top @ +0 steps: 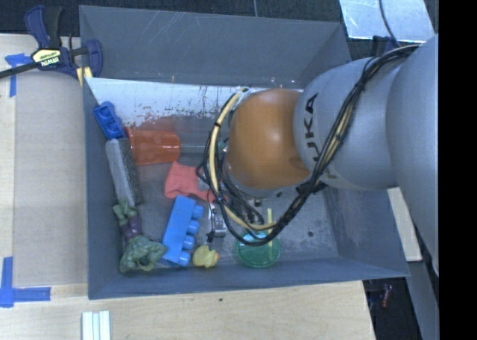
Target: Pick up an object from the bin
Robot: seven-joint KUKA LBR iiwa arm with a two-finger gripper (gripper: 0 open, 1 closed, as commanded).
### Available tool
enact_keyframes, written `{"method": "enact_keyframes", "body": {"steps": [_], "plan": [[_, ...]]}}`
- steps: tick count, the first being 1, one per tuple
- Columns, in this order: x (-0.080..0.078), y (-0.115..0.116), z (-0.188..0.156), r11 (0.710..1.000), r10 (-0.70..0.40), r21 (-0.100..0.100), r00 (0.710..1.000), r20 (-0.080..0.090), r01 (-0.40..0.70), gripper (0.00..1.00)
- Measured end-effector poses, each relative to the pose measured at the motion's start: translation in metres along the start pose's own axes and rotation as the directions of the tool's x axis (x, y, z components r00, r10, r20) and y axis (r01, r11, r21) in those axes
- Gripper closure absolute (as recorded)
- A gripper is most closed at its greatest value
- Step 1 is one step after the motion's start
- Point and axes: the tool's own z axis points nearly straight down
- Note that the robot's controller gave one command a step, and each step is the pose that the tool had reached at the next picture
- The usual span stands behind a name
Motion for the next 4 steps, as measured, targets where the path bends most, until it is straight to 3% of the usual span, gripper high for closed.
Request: {"method": "enact_keyframes", "body": {"steps": [1, 2, 3, 4], "plan": [[0.0, 0.0, 0.0, 1.0, 0.001, 0.0, 1.0, 0.0, -0.001, 0.0], [-0.041, -0.002, 0.03, 0.995, -0.095, -0.001, 0.995, 0.006, 0.095, 0.0], [-0.068, -0.031, 0.061, 0.989, -0.148, -0.001, 0.989, 0.009, 0.148, 1.0], [-0.068, -0.031, 0.061, 0.989, -0.147, -0.001, 0.989, 0.009, 0.147, 1.0]]}}
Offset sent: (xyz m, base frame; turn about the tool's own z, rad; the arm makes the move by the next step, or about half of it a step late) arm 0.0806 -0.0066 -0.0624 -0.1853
